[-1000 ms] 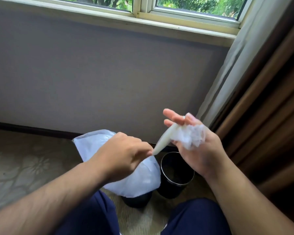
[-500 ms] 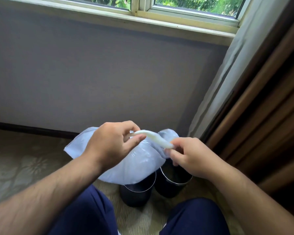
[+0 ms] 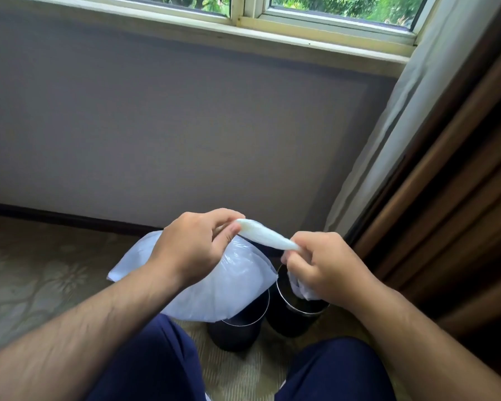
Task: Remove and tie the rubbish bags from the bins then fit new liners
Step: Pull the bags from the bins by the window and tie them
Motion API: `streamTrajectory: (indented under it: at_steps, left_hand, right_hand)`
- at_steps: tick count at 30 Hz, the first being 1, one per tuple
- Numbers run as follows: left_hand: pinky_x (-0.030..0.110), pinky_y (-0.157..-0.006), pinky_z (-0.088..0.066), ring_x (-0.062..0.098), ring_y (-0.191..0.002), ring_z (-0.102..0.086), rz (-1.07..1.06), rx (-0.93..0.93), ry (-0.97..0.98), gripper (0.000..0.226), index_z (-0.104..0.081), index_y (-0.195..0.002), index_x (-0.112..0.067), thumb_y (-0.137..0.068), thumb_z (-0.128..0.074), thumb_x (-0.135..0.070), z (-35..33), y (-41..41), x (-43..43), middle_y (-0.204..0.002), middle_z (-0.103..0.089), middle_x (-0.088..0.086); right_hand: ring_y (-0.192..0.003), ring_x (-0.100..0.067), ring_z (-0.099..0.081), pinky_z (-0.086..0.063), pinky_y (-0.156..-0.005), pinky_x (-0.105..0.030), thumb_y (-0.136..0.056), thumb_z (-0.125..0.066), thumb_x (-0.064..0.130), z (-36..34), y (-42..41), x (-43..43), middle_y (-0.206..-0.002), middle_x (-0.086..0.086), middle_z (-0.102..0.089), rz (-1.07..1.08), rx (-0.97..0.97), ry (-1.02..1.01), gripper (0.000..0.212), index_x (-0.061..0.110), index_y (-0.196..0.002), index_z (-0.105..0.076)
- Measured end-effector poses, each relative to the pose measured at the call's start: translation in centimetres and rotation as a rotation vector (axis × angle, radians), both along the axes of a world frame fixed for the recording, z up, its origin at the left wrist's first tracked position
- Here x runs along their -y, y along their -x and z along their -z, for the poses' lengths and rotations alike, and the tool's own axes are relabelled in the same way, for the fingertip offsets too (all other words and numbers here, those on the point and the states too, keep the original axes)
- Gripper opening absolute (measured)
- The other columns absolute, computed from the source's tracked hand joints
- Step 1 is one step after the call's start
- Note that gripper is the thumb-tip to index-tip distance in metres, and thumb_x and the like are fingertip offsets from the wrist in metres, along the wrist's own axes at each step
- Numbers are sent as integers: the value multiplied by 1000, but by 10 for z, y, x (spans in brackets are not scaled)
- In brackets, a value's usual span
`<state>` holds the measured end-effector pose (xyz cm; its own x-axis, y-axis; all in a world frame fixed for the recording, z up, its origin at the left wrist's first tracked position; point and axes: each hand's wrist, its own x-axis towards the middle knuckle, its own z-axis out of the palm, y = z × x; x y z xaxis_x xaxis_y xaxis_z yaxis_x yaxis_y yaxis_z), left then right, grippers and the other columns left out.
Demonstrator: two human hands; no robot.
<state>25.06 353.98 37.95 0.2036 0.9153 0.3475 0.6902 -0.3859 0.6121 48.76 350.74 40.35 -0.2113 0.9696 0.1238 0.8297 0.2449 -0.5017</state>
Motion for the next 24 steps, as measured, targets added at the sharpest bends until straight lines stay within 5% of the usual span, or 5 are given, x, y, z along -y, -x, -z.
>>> streamTrajectory:
  at_steps: [6,10,14,17,24]
  left_hand:
    - [35,-73,-53,4,-84,-64,-33,-39,23,20,-61,-108,-46,-98,-45,-53,-2,4,-2,-84,-70,-22]
    - [29,-61,-43,6,-66,-57,-58,-9,88,12,-62,-97,-42,-98,-50,-43,1,9,-1,-66,-62,-18]
    - [38,-64,-51,13,-66,-60,47,13,142,12,-65,-91,-39,-97,-54,-37,6,11,2,-68,-66,-7]
    - [41,-70,-53,12,-73,-64,82,-8,167,11,-67,-93,-38,-96,-56,-38,11,9,5,-74,-70,-9]
    - [35,-60,-45,17,-61,-54,253,30,250,18,-68,-87,-35,-98,-55,-35,8,-9,17,-67,-63,-1]
  right_hand:
    - [-56,-17,-60,-54,-58,-35,-81,-50,14,-8,5,5,-54,5,-61,58,39,203,19,19,-85,-68]
    - [-46,-11,-48,-41,-51,-24,-87,-48,1,-23,0,11,-49,4,-53,-76,-290,494,28,15,-84,-71]
    - [-75,-5,-61,-47,-72,-24,-84,-55,17,-32,-3,17,-97,8,-70,-211,-584,534,27,19,-93,-80]
    - [-90,-2,-61,-39,-85,-30,-79,-58,25,-26,-4,16,-134,20,-60,-207,-713,544,30,22,-97,-82]
    - [-117,-6,-62,-46,-88,-26,-89,-56,26,-22,4,6,-131,5,-68,-68,-1117,401,38,6,-118,-70]
